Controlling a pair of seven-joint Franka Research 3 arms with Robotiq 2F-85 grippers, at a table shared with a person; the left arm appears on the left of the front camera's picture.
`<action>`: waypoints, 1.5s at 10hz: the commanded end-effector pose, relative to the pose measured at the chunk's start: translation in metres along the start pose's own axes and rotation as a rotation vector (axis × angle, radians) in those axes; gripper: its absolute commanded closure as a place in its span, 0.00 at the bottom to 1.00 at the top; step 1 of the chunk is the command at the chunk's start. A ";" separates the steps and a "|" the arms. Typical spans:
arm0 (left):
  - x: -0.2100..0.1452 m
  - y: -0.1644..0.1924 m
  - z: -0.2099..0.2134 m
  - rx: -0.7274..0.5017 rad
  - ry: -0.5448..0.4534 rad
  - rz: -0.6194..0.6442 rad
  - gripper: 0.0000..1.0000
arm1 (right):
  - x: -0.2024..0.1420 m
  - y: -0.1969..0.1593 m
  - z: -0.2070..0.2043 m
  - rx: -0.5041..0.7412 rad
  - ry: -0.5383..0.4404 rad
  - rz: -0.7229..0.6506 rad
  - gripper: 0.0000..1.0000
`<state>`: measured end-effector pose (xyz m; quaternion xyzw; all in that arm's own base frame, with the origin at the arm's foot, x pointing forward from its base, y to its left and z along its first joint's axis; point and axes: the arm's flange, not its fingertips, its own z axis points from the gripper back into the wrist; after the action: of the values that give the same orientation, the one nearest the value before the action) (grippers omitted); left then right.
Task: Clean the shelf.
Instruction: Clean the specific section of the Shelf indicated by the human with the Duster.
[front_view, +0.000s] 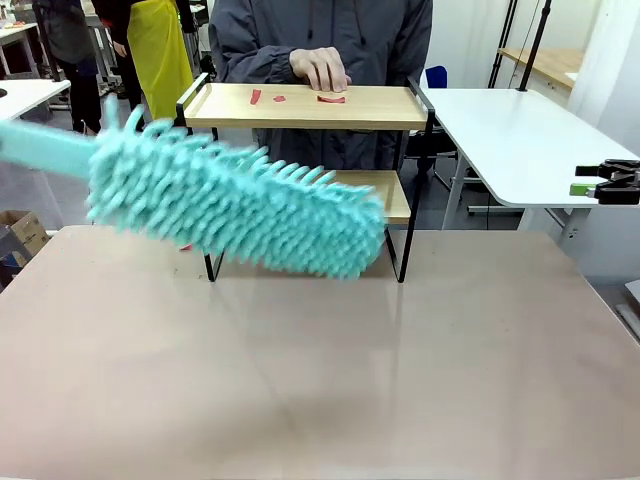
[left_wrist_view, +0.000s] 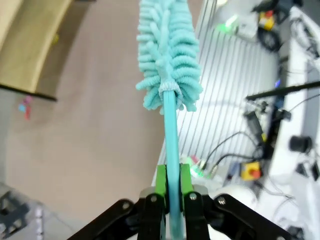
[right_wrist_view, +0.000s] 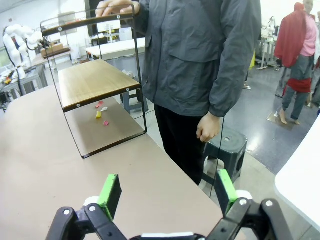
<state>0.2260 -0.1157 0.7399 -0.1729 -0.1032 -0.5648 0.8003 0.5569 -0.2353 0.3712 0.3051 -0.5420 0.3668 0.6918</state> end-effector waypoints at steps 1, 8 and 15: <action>0.050 -0.026 0.029 -0.024 -0.096 0.117 0.87 | 0.002 0.000 -0.001 0.001 0.000 0.014 0.00; 0.217 -0.075 0.013 0.231 -0.351 0.690 0.87 | 0.002 0.000 -0.001 0.001 0.000 0.014 0.00; 0.272 -0.066 -0.021 0.388 -0.455 0.754 0.87 | 0.002 0.000 -0.001 0.001 0.000 0.014 0.00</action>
<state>0.2714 -0.3898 0.8231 -0.1532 -0.2962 -0.1584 0.9294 0.5571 -0.2352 0.3713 0.3052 -0.5422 0.3669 0.6916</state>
